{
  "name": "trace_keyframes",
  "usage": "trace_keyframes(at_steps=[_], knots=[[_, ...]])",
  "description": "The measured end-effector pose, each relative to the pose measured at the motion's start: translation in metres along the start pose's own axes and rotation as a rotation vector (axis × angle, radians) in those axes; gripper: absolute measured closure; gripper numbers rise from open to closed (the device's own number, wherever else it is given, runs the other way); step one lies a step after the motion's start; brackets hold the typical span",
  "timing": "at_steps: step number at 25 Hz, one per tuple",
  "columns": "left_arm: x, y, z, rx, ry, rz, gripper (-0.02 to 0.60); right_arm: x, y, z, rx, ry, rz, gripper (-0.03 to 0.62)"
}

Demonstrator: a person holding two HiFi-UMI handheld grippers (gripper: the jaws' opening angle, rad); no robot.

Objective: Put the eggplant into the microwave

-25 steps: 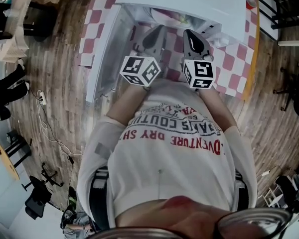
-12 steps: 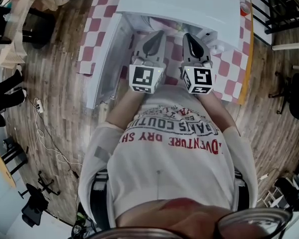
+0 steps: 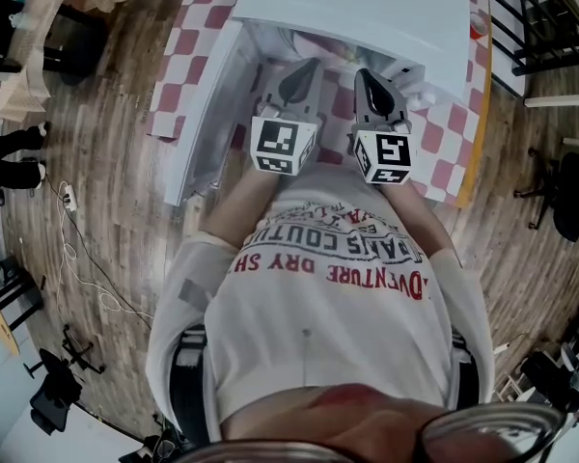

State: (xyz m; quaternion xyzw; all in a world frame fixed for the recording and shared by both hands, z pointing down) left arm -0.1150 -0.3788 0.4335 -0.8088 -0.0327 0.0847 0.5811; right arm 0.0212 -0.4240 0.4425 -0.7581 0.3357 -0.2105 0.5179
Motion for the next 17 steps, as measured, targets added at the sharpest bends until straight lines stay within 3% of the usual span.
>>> trace_keyframes(at_steps=[5, 10, 17], knots=[[-0.0076, -0.0043, 0.0028, -0.005, 0.005, 0.030, 0.554, -0.0035, -0.0010, 0.0013, -0.005, -0.010, 0.013, 0.568], [-0.0036, -0.0045, 0.0022, -0.012, 0.016, -0.024, 0.554, -0.0034, -0.0029, 0.0025, -0.009, -0.019, 0.006, 0.568], [-0.0034, -0.0056, -0.0014, -0.022, 0.015, -0.011, 0.554, -0.0012, -0.0055, 0.0036, -0.020, -0.030, 0.003, 0.568]])
Point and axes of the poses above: the fingertips, and each gripper's own axes: z backward along the fingers, x to its right, y out of its top, the point moved 7 cm from there along z, backward along the fingers, and after that the axes turned 13 degrees about -x, right-handed, at the moved point
